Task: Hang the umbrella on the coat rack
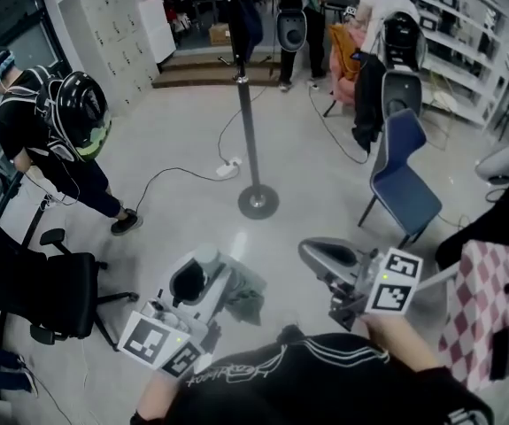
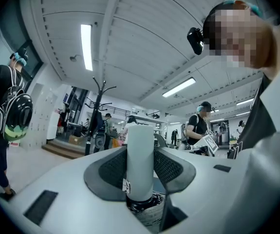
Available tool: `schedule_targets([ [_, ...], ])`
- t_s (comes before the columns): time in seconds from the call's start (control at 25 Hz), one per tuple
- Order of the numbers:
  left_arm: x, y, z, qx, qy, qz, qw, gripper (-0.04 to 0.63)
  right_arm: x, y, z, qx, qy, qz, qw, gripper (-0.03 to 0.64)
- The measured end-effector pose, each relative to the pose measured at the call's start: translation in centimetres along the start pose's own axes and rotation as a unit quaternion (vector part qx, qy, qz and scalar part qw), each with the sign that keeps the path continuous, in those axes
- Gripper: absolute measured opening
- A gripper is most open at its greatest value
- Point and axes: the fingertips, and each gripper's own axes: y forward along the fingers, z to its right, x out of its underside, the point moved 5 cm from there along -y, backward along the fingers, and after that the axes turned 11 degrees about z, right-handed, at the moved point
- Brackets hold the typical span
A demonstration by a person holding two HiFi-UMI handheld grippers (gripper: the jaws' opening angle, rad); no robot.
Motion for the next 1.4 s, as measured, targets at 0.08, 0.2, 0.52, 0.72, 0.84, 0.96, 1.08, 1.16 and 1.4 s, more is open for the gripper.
schedule_targets([
  [0.08,0.6,2.6,-1.3,-0.005,0.000,-0.004,1.0000,0.158,-1.2,0.8,2.8,0.002,0.002,-0.003,1.000,0.012],
  [0.2,1.5,6.5,-3.3,-0.013,0.000,-0.012,0.9998,0.158,-2.8,2.2,7.1,0.005,0.012,-0.004,1.000,0.012],
  [0.52,3.6,15.7,-7.5,-0.030,0.004,-0.028,0.9992,0.158,-6.1,4.8,16.3,-0.004,0.030,-0.009,1.000,0.012],
  [0.72,3.4,20.0,-8.8,-0.029,0.007,-0.023,0.9993,0.158,-8.5,5.5,19.7,-0.010,0.026,-0.002,1.000,0.012],
  [0.84,3.3,21.6,-8.9,-0.029,0.005,-0.019,0.9994,0.158,-9.4,5.3,21.0,-0.009,0.030,0.004,1.000,0.012],
  [0.96,3.4,22.7,-9.2,-0.032,0.004,-0.015,0.9994,0.158,-9.9,5.3,21.9,-0.010,0.030,0.008,0.999,0.012],
  [1.08,3.6,23.5,-9.9,-0.034,0.003,-0.016,0.9993,0.158,-10.1,5.6,22.8,-0.010,0.031,0.010,0.999,0.012],
  [1.16,3.8,23.9,-10.4,-0.033,0.002,-0.019,0.9993,0.158,-10.0,5.8,23.3,-0.008,0.032,0.010,0.999,0.012],
  [1.4,4.6,25.6,-12.3,-0.027,-0.002,-0.024,0.9994,0.158,-10.3,6.9,25.1,-0.001,0.030,0.016,0.999,0.012],
])
